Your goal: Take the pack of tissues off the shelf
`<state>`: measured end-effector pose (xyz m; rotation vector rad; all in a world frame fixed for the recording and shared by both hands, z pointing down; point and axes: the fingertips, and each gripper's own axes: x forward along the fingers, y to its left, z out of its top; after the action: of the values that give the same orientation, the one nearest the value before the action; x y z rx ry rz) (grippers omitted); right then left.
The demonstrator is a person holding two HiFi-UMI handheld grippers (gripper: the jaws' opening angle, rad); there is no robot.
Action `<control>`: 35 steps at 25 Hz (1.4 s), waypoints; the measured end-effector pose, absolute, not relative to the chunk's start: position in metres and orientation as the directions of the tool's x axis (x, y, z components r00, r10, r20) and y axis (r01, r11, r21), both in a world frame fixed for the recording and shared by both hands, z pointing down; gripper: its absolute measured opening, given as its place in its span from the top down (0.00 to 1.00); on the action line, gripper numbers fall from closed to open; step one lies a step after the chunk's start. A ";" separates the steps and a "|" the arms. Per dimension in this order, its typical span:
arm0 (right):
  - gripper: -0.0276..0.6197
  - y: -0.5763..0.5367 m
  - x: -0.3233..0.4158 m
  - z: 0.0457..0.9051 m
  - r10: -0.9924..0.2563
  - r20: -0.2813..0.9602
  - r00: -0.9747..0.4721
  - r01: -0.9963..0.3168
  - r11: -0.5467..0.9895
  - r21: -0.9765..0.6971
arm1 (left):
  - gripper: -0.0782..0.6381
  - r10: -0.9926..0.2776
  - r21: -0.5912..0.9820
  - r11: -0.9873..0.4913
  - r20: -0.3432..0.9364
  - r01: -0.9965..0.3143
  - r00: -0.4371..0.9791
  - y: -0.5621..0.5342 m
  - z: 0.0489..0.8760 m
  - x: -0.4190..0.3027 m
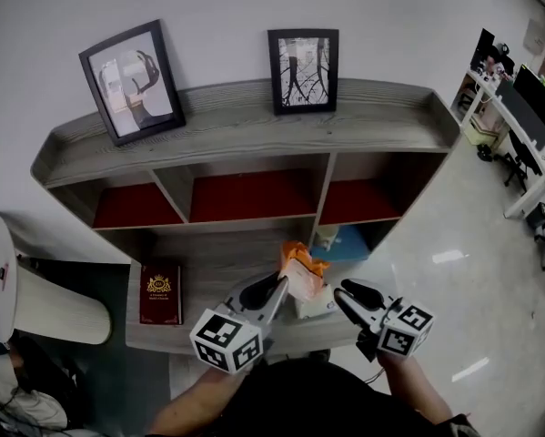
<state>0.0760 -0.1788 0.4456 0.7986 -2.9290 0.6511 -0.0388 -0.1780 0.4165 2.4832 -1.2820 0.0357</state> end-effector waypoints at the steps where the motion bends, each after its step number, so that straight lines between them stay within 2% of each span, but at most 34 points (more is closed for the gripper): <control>1: 0.79 -0.178 0.075 0.447 -0.476 0.147 -0.867 -0.493 0.779 -0.387 | 0.82 -0.792 0.292 -0.524 0.178 -0.800 0.584 -0.176 0.417 -0.044; 14: 0.79 -0.166 0.040 0.465 -0.412 0.196 -0.890 -0.456 0.788 -0.414 | 0.82 -0.850 0.296 -0.418 0.205 -0.859 0.484 -0.157 0.439 -0.103; 20: 0.79 -0.156 0.022 0.475 -0.383 0.221 -0.897 -0.442 0.786 -0.433 | 0.82 -0.857 0.231 -0.403 0.244 -0.886 0.454 -0.152 0.462 -0.118; 35: 0.79 -0.146 0.007 0.482 -0.348 0.280 -0.895 -0.440 0.794 -0.420 | 0.82 -0.858 0.305 -0.342 0.284 -0.889 0.428 -0.156 0.546 -0.129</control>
<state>0.0072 -0.1460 0.4819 0.6201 -2.7950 0.7231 -0.1291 -0.1559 0.5458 2.2747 -1.4837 0.1014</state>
